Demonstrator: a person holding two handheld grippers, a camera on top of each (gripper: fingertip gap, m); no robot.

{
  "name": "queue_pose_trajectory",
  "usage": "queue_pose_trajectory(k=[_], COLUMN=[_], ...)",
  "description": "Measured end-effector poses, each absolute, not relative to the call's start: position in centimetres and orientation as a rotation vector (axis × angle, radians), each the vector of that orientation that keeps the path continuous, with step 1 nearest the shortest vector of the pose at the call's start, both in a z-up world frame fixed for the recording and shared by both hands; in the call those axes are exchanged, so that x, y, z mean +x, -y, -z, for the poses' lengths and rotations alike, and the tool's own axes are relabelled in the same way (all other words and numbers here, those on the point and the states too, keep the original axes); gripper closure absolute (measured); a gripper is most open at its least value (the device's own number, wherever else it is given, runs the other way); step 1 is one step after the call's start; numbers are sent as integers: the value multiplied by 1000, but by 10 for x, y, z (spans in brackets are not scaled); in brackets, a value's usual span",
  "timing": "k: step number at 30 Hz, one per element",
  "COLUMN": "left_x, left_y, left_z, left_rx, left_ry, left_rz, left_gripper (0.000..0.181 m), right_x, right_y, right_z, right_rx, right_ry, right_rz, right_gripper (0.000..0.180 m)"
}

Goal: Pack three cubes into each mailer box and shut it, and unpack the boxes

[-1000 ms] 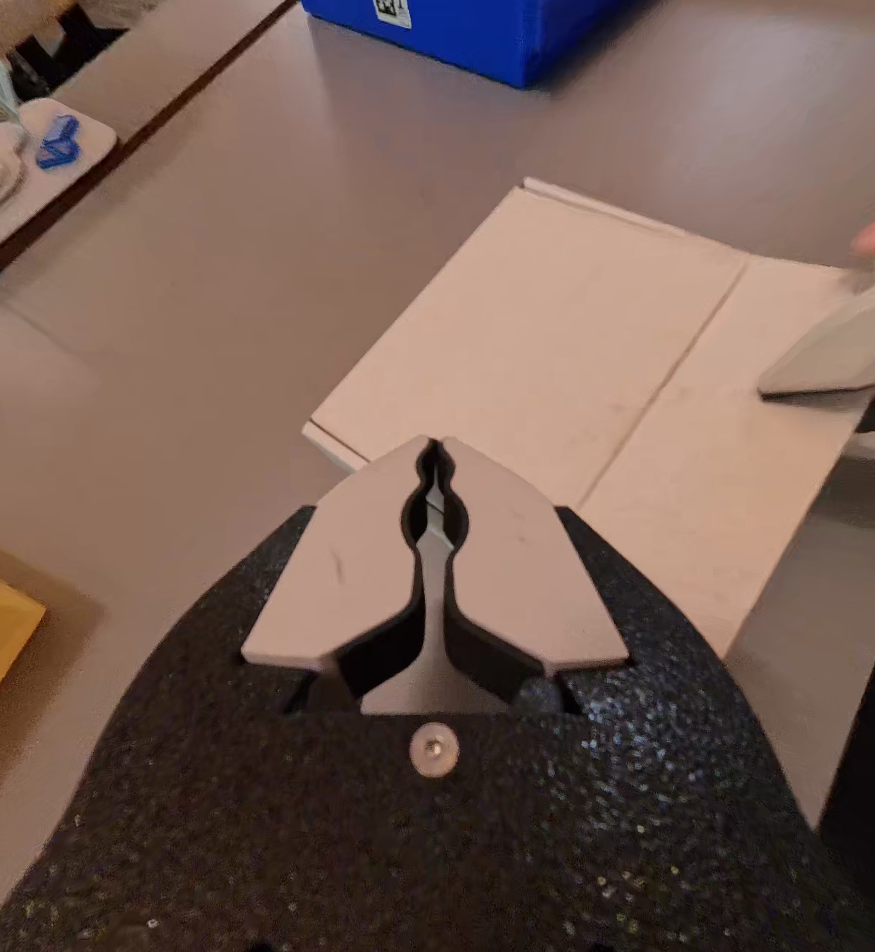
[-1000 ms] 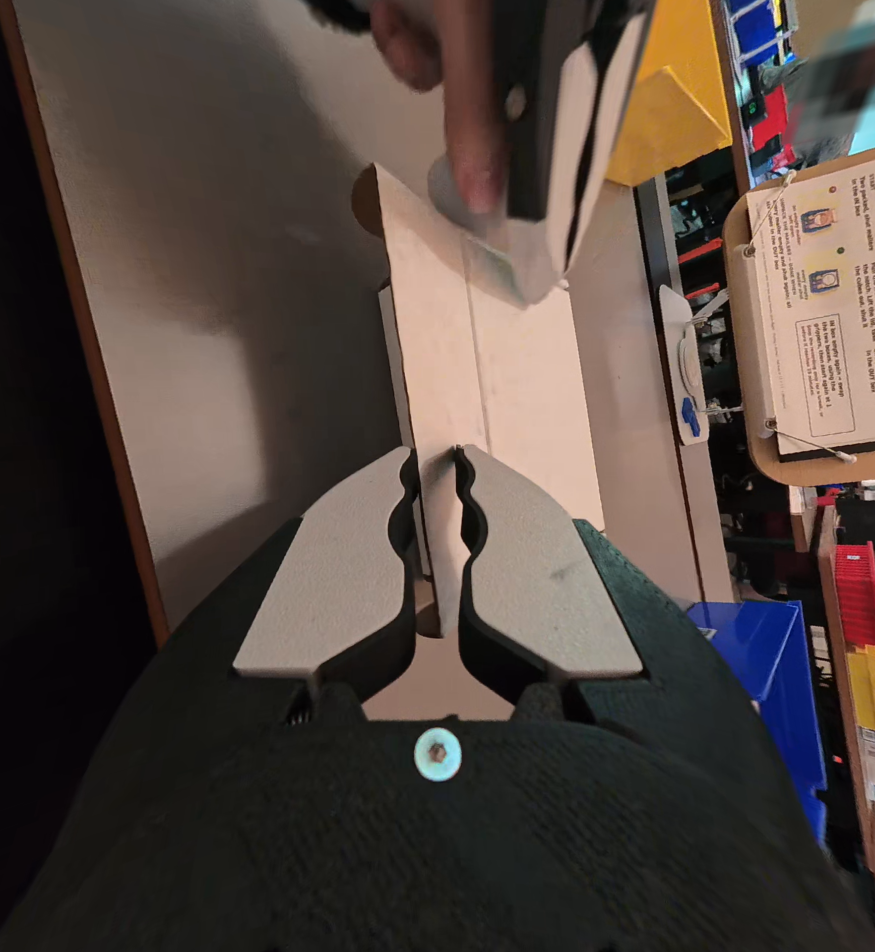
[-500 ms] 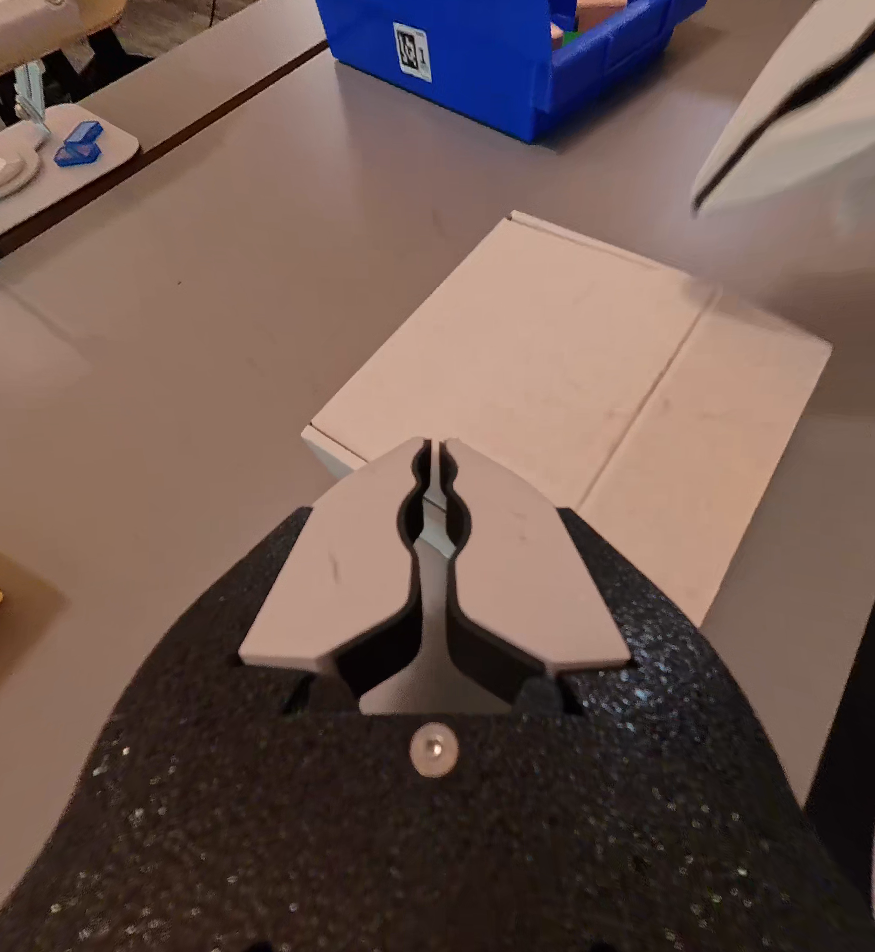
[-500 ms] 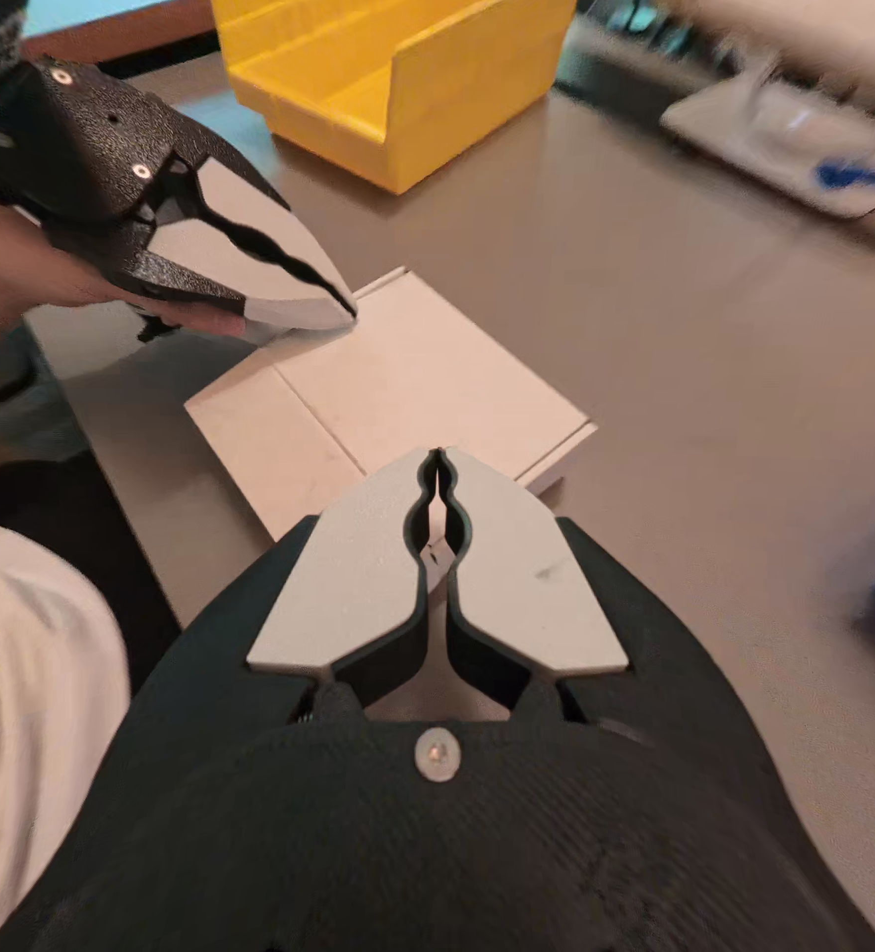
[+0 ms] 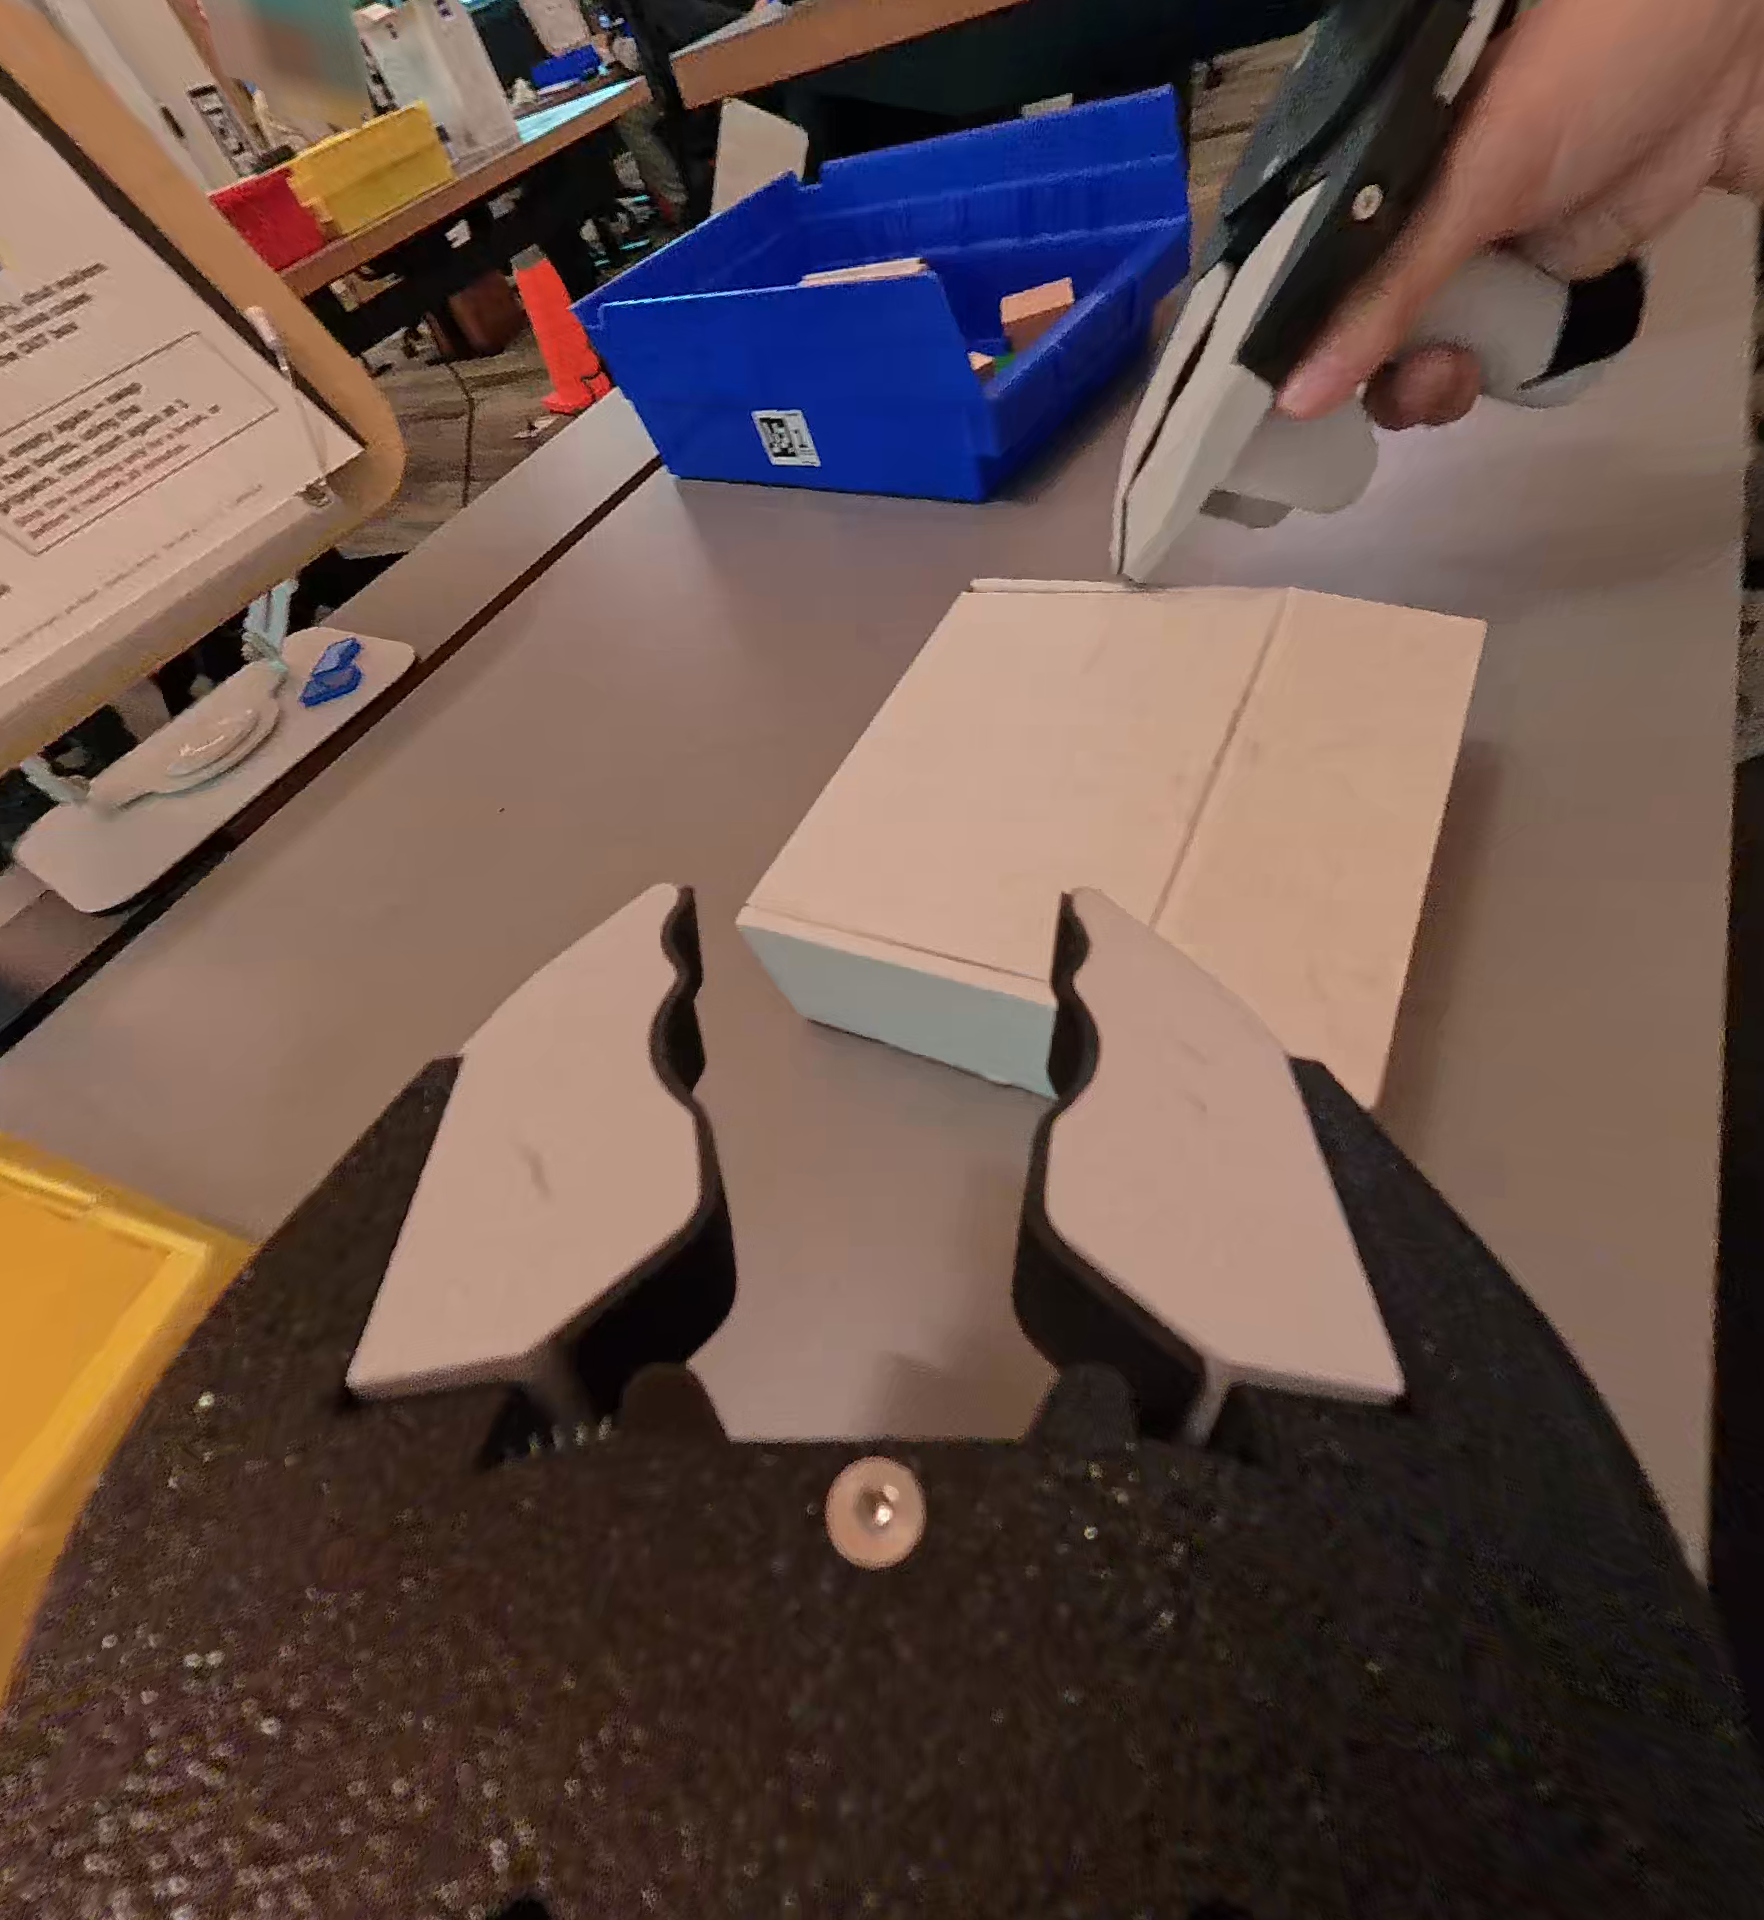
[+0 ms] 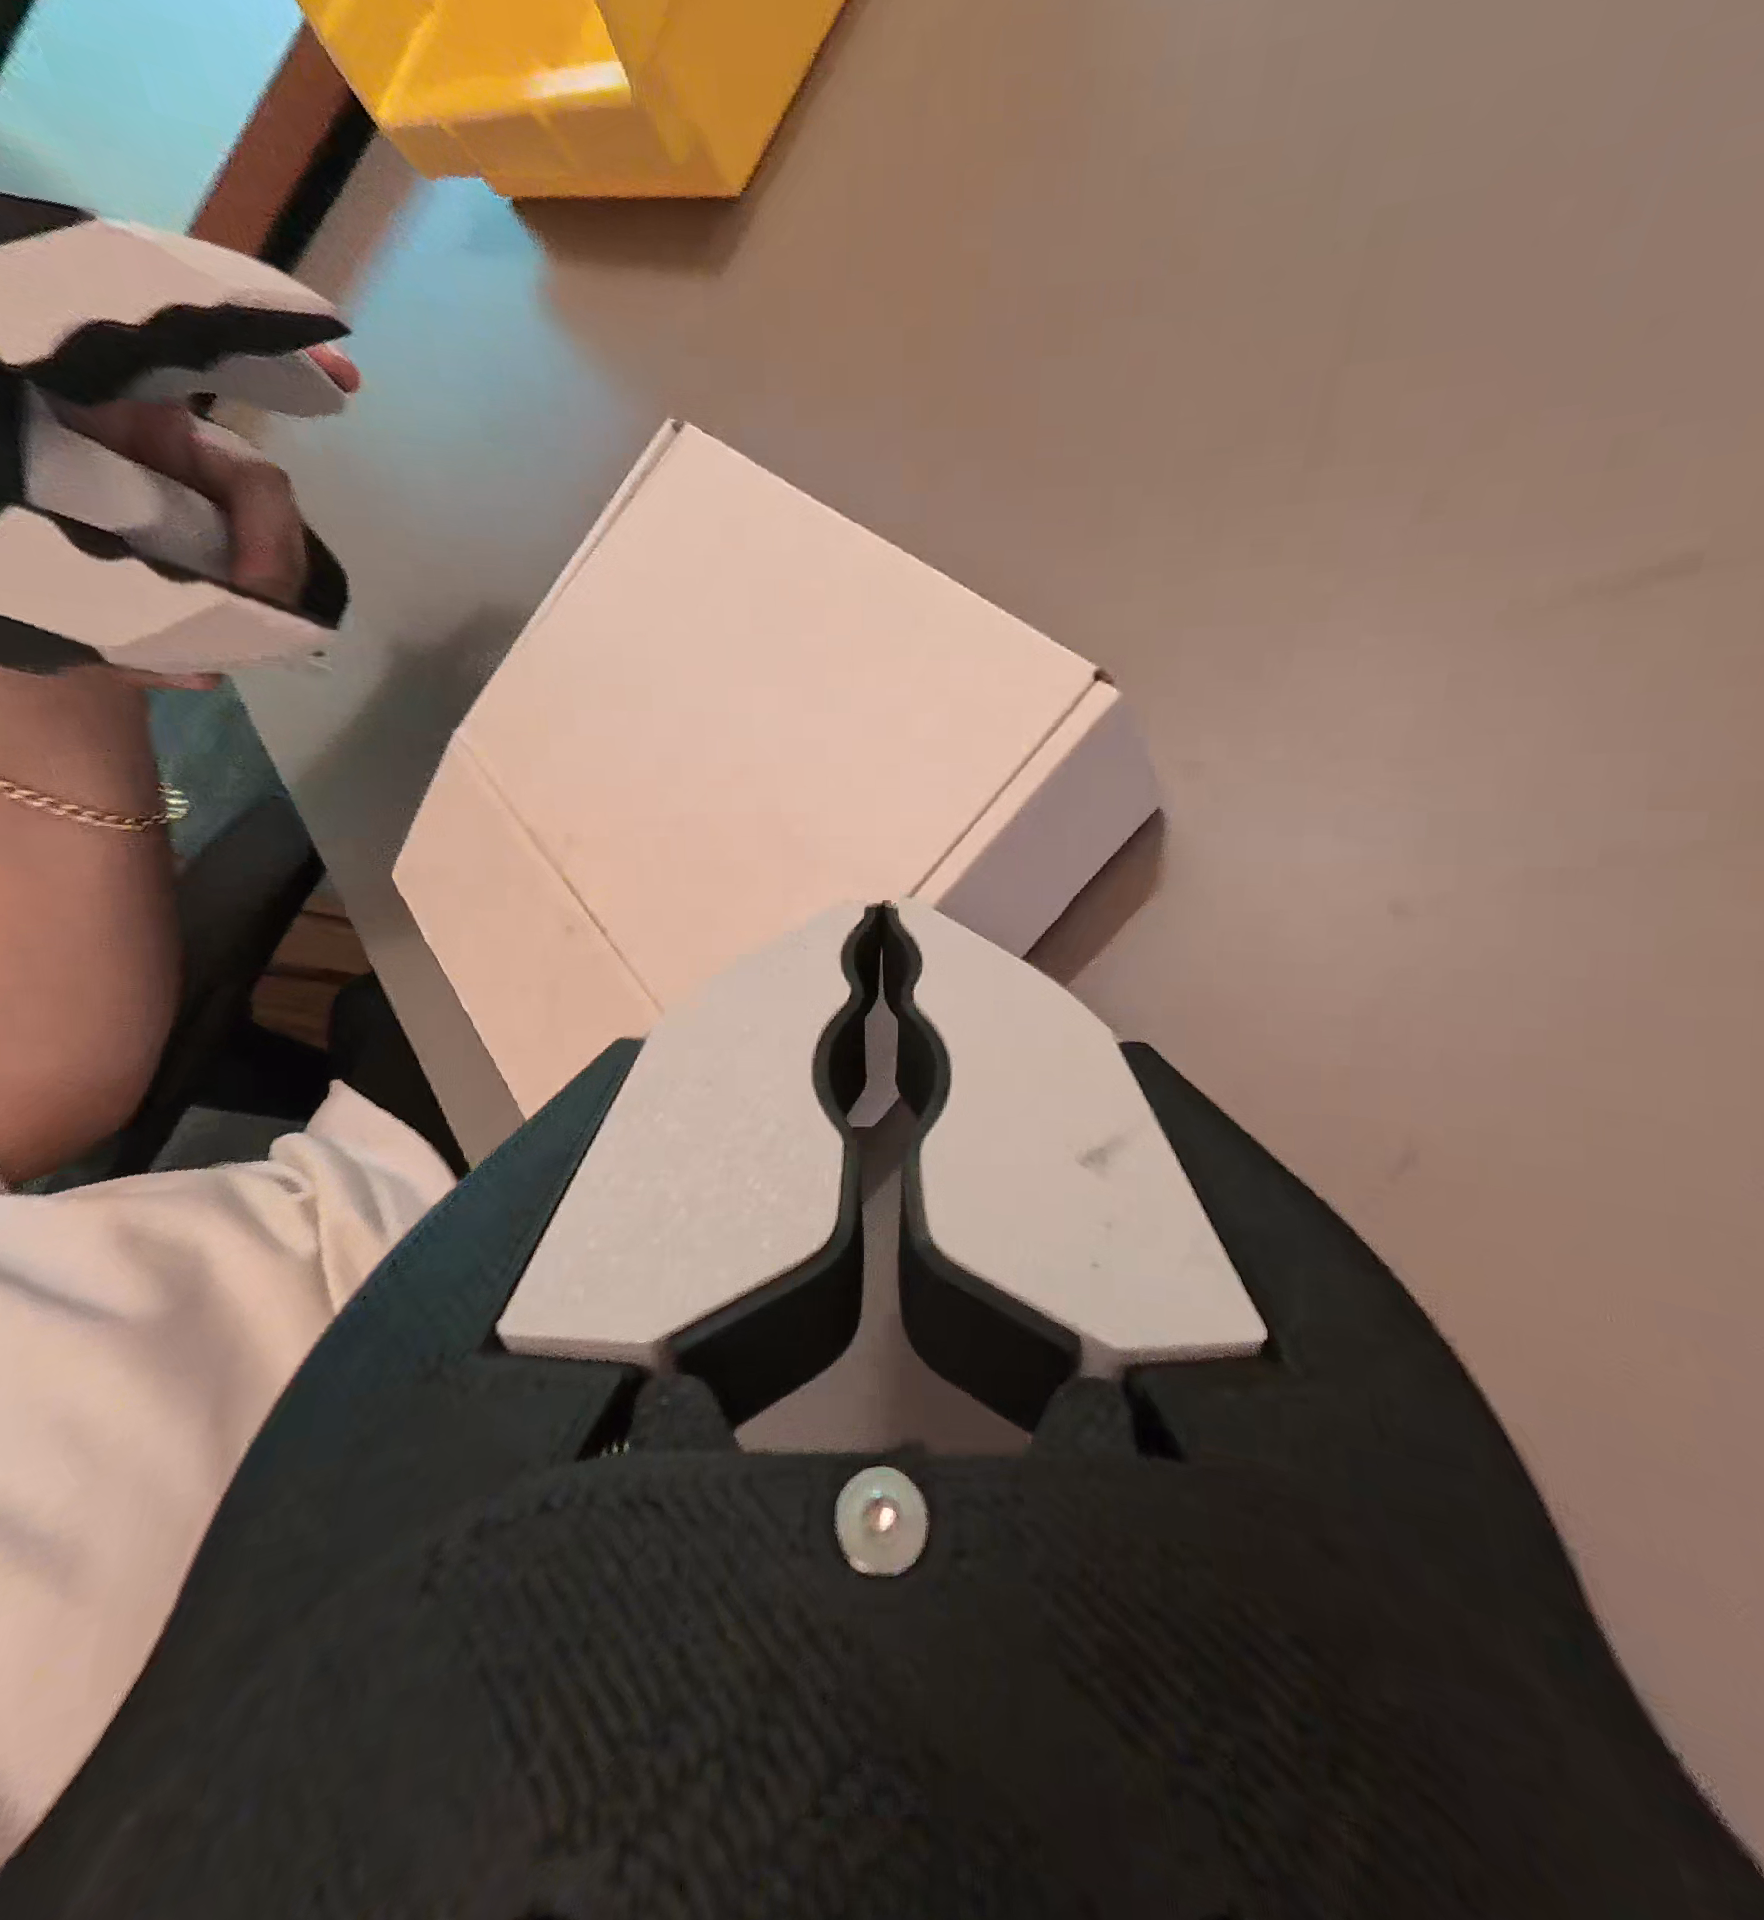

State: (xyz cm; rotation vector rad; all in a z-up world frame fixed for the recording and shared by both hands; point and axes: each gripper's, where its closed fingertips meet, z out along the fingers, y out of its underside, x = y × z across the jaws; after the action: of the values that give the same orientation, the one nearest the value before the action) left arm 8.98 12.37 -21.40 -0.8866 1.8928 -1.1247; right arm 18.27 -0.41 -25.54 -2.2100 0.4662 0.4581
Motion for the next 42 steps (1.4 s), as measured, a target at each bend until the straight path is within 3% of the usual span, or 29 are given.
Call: queue_pose_trajectory(k=[9, 18, 26, 34, 42], left_x=[94, 91, 101, 107, 110], left_y=[-120, -113, -128, -92, -77], left_z=[212, 190, 216, 235, 213], left_rx=[-1385, -1165, -2042, -2432, -2401], left_ry=[-1806, -1764, -1533, -1521, -1227], left_rz=[1491, 1445, 1844, 2046, 2397], left_gripper=[101, 102, 92, 97, 100], right_x=[186, 192, 195, 203, 190], right_y=[10, 18, 21, 22, 11], right_z=[257, 259, 260, 270, 267], right_rx=[-2191, -2151, -2094, -2123, -2169], right_ry=[-436, -432, -420, -409, -317], right_rz=[-471, -470, -504, -461, -359], right_gripper=[180, 180, 180, 180, 180])
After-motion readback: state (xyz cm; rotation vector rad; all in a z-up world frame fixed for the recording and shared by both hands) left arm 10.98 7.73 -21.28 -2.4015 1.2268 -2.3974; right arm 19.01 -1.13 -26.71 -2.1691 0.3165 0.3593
